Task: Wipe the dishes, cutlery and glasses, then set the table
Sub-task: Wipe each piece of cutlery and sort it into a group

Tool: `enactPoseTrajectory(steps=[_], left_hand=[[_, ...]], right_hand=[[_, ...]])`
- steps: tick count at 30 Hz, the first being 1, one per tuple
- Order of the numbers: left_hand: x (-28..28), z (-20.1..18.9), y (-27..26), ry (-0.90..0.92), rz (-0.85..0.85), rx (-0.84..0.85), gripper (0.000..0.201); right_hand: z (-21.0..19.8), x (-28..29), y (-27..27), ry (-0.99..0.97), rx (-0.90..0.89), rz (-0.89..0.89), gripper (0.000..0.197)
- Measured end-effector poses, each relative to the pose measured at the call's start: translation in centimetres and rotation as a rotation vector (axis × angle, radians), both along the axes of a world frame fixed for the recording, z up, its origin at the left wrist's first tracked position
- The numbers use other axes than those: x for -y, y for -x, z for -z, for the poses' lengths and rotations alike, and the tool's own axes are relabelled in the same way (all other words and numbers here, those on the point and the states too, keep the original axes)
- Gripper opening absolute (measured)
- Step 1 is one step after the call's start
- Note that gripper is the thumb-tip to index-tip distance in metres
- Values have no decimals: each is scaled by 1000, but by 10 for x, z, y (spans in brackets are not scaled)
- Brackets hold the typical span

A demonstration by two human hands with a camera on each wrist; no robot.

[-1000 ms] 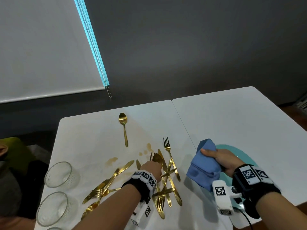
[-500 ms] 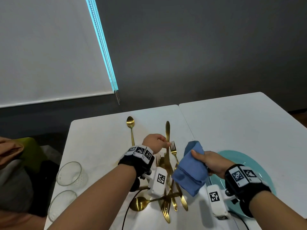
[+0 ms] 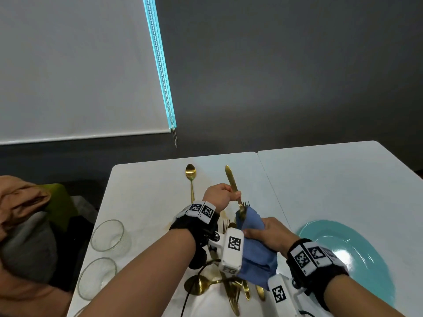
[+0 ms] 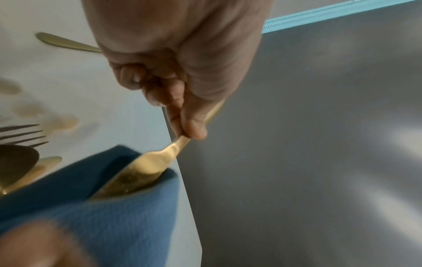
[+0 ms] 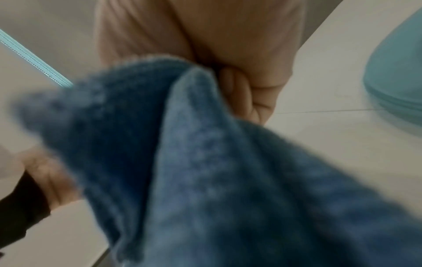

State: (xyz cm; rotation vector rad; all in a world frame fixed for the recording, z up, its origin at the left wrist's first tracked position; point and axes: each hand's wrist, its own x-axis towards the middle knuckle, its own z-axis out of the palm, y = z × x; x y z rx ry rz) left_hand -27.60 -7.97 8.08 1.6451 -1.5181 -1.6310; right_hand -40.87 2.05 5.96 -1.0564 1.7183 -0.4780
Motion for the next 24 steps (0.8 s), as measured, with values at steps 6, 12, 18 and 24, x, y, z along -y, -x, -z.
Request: enactPoseTrajectory(steps=[6,12,18,24], left_hand=[[27,-21,-20,52,-137,-32,26],[35,-22,-24,72,-259,-51,26],[6,-12,7,122,-134,-58,11],[4,-6,-3,44,-64,-53,26]], right_hand=[[4,-14,15,27,-57,24,18],[-20,9,35,124,154,353,29],[-32,34,0,66,-203,-158,29],[-35,34,19,-42,-394,-269,26]])
